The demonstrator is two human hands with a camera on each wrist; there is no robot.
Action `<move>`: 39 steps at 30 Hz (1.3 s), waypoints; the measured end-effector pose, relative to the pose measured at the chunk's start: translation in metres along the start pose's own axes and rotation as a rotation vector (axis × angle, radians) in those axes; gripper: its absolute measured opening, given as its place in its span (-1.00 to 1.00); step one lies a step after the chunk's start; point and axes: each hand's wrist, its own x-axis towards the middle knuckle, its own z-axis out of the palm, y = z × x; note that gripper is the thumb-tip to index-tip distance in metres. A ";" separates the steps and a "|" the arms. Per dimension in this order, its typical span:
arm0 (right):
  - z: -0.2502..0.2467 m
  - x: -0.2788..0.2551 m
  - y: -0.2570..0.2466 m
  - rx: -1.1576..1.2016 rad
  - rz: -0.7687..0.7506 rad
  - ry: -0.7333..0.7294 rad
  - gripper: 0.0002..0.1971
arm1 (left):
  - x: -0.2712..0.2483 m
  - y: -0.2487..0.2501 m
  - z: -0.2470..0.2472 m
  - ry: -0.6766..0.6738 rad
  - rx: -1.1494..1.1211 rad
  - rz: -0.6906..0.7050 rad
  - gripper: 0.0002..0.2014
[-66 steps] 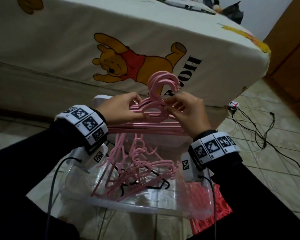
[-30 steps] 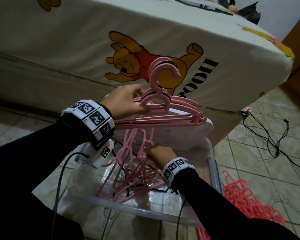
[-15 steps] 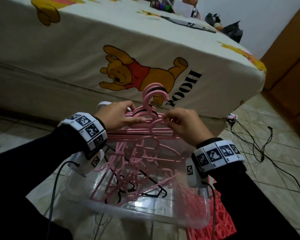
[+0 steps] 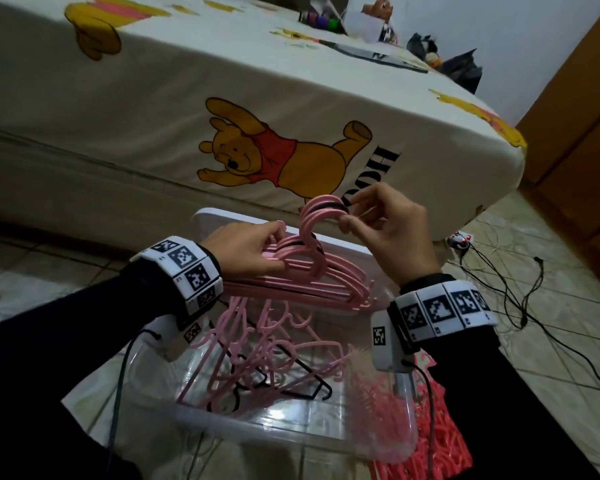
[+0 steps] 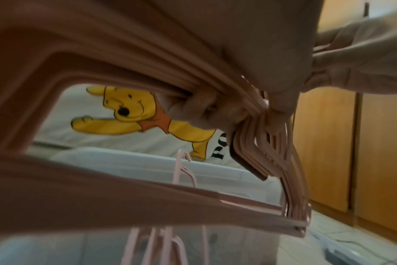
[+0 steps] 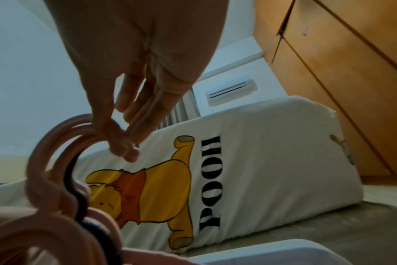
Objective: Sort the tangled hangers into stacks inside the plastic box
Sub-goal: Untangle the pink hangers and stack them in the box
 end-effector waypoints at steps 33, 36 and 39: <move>0.204 -0.054 0.096 -0.312 0.519 -0.993 -0.65 | 0.006 -0.019 -0.043 0.275 -0.325 -0.054 -0.69; 0.176 -0.058 0.087 -0.232 0.464 -0.849 -0.82 | 0.004 -0.017 -0.045 0.320 -0.325 -0.065 -0.66; 0.148 -0.063 0.071 -0.085 0.502 -0.730 -0.91 | 0.002 -0.015 -0.048 0.357 -0.341 -0.088 -0.67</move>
